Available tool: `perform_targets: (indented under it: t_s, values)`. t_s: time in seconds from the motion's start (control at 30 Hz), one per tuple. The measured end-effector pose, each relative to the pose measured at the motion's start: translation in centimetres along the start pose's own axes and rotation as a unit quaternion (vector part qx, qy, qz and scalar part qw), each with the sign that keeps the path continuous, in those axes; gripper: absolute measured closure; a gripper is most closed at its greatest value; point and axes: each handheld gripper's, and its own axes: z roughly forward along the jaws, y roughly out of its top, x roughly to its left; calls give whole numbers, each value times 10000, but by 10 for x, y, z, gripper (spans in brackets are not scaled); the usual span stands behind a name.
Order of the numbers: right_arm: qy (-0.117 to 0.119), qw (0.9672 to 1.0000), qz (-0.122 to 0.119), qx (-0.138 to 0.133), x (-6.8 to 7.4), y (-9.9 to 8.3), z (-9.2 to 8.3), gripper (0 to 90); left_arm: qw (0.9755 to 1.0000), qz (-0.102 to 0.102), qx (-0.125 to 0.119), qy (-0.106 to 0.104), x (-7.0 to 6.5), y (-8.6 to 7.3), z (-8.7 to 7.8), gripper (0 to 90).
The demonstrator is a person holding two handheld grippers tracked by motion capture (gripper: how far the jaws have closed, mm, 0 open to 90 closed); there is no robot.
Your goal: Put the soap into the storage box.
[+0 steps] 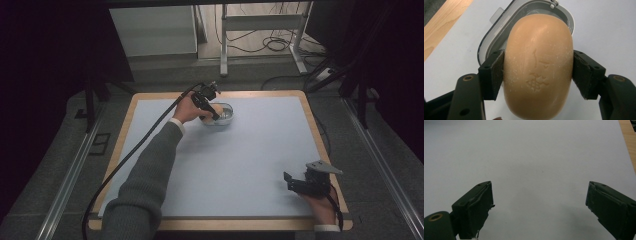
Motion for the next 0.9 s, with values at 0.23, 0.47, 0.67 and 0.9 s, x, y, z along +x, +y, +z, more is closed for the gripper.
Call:
perform_targets:
  t_s: [0.23,0.47,0.67,0.9]
  values:
    - [-6,10000,-17,5,0,0,1,76,10000,33,43,14,1,9,9,323]
    - [-26,10000,-2,-10,-2,0,0,76,9999,76,69,-38,3,13,15,322]
    - [-42,10000,-11,-21,-2,0,-1,75,9999,62,70,-65,3,16,19,322]
    - [-46,10000,-7,-8,-3,0,-1,76,9999,27,28,-99,4,16,21,323]
